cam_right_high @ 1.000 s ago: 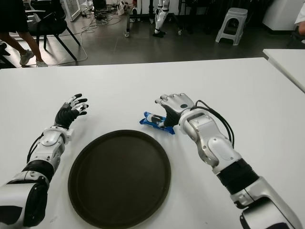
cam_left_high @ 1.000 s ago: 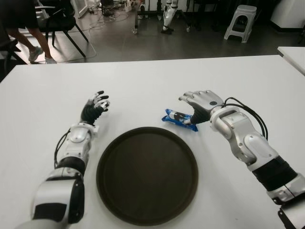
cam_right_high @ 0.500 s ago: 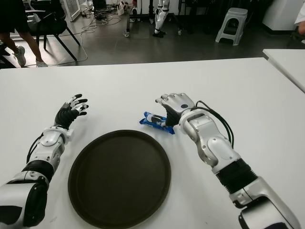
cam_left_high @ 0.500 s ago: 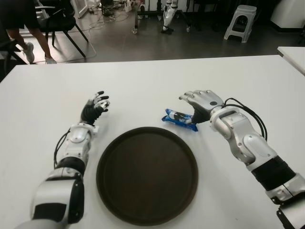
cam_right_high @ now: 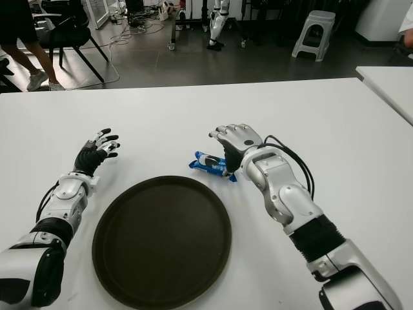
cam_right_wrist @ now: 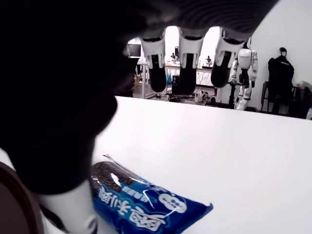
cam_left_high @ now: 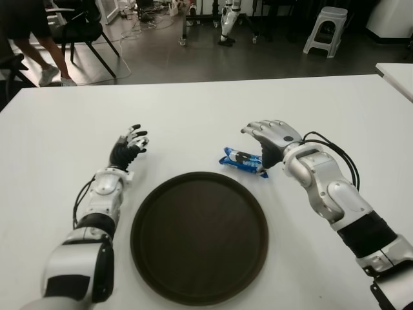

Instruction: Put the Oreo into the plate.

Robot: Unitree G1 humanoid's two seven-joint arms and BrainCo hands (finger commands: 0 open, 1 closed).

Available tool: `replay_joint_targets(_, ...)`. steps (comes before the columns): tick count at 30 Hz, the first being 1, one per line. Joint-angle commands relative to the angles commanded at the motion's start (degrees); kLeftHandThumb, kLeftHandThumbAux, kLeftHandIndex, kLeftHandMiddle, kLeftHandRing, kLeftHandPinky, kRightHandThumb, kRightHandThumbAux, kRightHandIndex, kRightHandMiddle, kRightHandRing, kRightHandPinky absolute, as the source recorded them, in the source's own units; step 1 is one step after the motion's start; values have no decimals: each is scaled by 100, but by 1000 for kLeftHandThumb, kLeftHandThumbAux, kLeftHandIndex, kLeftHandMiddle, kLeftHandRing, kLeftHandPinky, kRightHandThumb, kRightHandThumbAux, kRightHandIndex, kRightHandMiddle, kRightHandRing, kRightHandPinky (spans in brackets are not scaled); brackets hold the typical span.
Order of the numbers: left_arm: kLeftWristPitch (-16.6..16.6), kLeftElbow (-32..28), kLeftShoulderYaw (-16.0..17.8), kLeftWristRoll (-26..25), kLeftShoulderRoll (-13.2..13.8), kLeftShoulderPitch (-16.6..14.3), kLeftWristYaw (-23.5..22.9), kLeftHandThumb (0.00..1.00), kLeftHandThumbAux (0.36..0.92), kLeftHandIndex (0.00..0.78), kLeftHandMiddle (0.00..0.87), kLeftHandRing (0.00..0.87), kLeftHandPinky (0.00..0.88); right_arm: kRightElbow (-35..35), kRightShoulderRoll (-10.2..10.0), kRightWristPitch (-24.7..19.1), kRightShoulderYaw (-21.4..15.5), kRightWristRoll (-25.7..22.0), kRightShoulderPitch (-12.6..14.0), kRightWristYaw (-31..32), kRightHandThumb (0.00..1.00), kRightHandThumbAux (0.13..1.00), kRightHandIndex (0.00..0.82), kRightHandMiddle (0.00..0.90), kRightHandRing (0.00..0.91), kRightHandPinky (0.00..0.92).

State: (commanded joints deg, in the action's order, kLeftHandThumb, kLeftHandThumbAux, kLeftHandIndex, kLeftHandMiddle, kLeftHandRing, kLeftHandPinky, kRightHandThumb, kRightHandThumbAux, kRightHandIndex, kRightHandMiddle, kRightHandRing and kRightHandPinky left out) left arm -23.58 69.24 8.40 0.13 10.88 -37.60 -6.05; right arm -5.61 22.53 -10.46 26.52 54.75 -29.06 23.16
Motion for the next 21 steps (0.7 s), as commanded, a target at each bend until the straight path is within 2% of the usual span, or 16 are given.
replay_joint_targets(12,-43,-12,-9,12,3,16,7,88,607,123,213,218,245,132,-66,-204,-44,-70,30,127,0,827,53,66,66,64)
replay_joint_targets(16,-38,17,-17,34,7,2,47,90,603,127,218,223,249,-174,-115,-179,-28,-127,-102,66,0,828,53,60,58,54)
replay_joint_targets(21,-29,41,7,16,-2,-7,63,111,605,134,229,235,266,-257,-118,-200,-32,-163,-135,120,0,831,42,43,37,42)
